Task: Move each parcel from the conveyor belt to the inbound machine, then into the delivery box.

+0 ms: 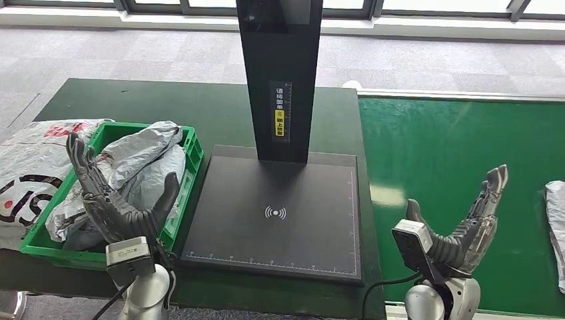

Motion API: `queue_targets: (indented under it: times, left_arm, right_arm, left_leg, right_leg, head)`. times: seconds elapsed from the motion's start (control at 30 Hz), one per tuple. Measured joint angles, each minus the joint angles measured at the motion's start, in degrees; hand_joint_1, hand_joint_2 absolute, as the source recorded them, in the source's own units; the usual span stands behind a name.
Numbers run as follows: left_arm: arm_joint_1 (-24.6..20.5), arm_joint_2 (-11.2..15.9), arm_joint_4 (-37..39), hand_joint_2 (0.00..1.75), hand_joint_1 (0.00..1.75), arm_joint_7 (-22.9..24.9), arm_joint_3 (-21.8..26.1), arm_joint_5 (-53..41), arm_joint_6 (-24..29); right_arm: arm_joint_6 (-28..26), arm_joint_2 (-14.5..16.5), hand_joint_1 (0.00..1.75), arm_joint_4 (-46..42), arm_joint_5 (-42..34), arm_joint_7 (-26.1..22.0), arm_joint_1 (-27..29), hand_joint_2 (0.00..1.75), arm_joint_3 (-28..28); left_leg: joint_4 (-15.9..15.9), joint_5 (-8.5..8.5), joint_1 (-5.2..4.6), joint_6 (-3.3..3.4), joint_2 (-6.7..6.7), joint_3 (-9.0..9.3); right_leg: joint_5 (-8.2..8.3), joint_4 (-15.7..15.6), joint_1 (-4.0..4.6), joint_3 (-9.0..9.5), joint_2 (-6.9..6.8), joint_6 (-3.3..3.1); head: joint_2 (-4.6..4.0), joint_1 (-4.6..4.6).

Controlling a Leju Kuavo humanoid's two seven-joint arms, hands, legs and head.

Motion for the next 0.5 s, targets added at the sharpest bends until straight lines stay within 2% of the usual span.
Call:
queue_targets:
  times: [0.27, 0.5]
  left_arm:
    - [1.3, 0.4, 0.4, 1.75, 0.0, 0.2, -4.9, 1.1, -2.9]
    - [2.3, 0.9, 0.9, 1.75, 0.0, 1.3, -7.2, 4.0, -8.9]
  right_arm:
    - [0.0, 0.0, 0.0, 2.2, -0.9, -0.5, -0.6, 1.75, -0.4]
    - [0.0, 0.2, 0.0, 2.5, -11.0, -5.1, -0.3, 1.75, 2.6]
  left_leg:
    - [0.0, 0.0, -0.02, 0.0, -0.01, 0.01]
    - [0.0, 0.0, -0.01, 0.0, 0.08, 0.04]
  right_leg:
    - [0.0, 0.0, -0.01, 0.0, 0.0, 0.0]
    - [0.0, 0.0, -0.01, -0.03, 0.1, 0.0]
  head:
    - [0.0, 0.0]
    - [0.0, 0.0]
